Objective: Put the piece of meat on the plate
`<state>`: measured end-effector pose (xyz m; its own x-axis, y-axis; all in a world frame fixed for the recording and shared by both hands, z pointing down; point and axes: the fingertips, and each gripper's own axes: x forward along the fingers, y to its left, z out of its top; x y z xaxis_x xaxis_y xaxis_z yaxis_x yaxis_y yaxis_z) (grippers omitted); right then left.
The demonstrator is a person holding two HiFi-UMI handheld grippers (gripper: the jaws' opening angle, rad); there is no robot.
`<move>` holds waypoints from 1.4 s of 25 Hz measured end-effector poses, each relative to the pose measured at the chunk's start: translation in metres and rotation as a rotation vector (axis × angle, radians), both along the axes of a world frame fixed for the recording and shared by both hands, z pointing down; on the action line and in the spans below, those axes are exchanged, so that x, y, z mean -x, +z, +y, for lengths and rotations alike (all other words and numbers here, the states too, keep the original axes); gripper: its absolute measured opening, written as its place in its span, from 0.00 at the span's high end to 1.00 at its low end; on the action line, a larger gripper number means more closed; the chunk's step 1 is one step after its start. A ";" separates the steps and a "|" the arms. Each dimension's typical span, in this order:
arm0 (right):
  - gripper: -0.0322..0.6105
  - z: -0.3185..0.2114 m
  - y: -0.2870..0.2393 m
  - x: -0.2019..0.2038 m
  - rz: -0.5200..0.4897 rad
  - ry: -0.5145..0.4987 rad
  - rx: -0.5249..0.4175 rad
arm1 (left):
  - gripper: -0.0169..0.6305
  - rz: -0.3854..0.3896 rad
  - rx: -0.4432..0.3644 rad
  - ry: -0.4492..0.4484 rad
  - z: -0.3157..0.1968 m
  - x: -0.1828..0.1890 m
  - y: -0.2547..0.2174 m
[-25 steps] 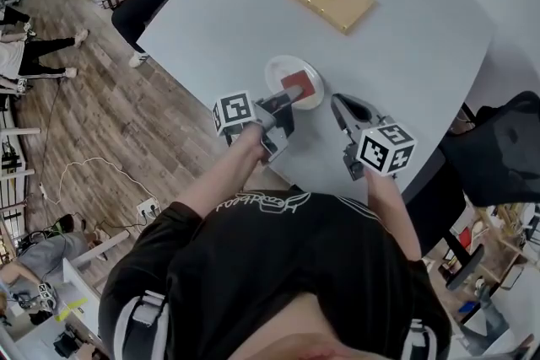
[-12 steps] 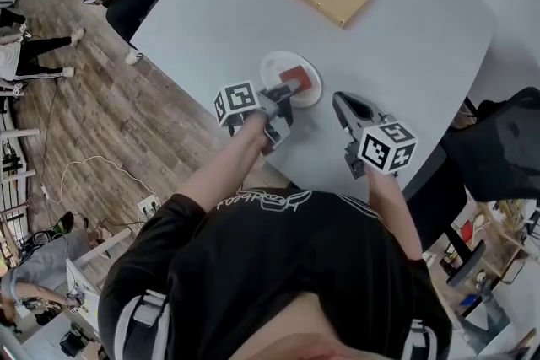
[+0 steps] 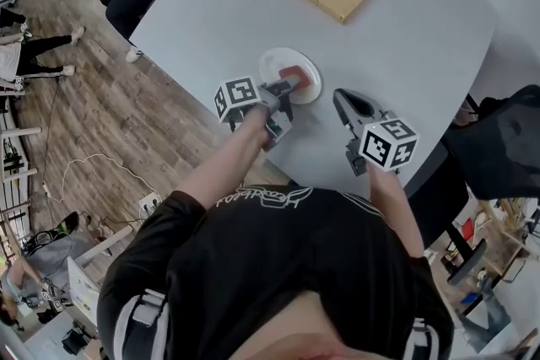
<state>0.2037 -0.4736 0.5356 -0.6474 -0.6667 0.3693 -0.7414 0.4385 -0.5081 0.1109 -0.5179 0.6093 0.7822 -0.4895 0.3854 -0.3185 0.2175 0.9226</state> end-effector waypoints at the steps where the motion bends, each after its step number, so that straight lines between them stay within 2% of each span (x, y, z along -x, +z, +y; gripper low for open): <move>1: 0.93 0.000 0.000 0.000 0.000 0.000 0.000 | 0.81 0.002 -0.001 -0.001 0.000 -0.001 -0.001; 14: 0.93 0.005 -0.003 0.003 -0.012 -0.004 -0.013 | 0.56 0.053 0.011 -0.023 0.003 -0.005 -0.017; 17: 0.93 0.006 -0.003 0.003 -0.012 -0.004 -0.014 | 0.54 0.026 0.042 -0.025 0.006 -0.002 -0.015; 24: 0.93 0.010 -0.007 0.004 -0.012 -0.005 -0.025 | 0.50 0.030 0.079 -0.029 0.016 0.001 -0.015; 29: 0.93 0.013 -0.010 0.008 -0.007 -0.006 -0.028 | 0.50 0.061 0.108 -0.047 0.025 0.007 -0.014; 35: 0.93 0.021 -0.013 0.014 0.002 -0.008 -0.036 | 0.51 0.096 0.102 -0.034 0.039 0.009 -0.018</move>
